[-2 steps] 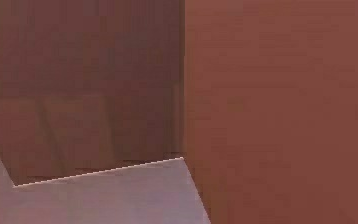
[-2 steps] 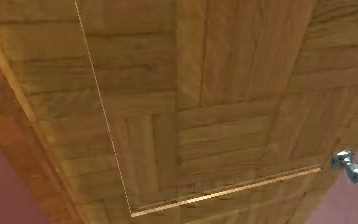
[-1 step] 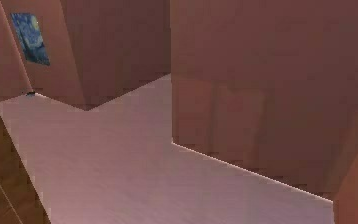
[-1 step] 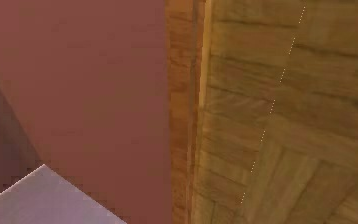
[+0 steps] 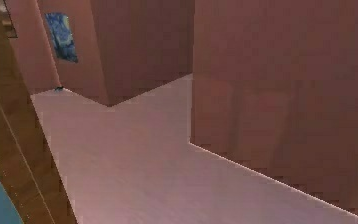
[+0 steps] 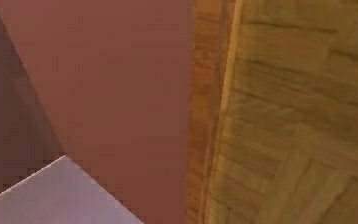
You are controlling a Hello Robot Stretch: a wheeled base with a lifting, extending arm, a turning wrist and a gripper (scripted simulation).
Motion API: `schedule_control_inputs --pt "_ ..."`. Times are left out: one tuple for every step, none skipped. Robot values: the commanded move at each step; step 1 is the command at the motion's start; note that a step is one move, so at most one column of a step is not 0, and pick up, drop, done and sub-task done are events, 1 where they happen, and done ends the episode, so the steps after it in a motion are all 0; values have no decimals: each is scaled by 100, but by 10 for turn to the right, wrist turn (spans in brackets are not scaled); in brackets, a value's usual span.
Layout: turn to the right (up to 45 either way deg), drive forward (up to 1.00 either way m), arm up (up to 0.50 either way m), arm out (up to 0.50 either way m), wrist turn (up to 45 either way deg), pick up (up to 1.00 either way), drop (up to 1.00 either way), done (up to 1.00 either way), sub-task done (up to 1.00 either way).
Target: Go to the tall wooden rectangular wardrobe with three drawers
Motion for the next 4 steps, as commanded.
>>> schedule_control_inputs --pt "0 65 0 0 0 0 0 0 0" --pt "-300 0 0 0 0 0 0 0 0" --pt "0 100 0 0 0 0 0 0 0" --pt "270 0 0 0 0 0 0 0 0"
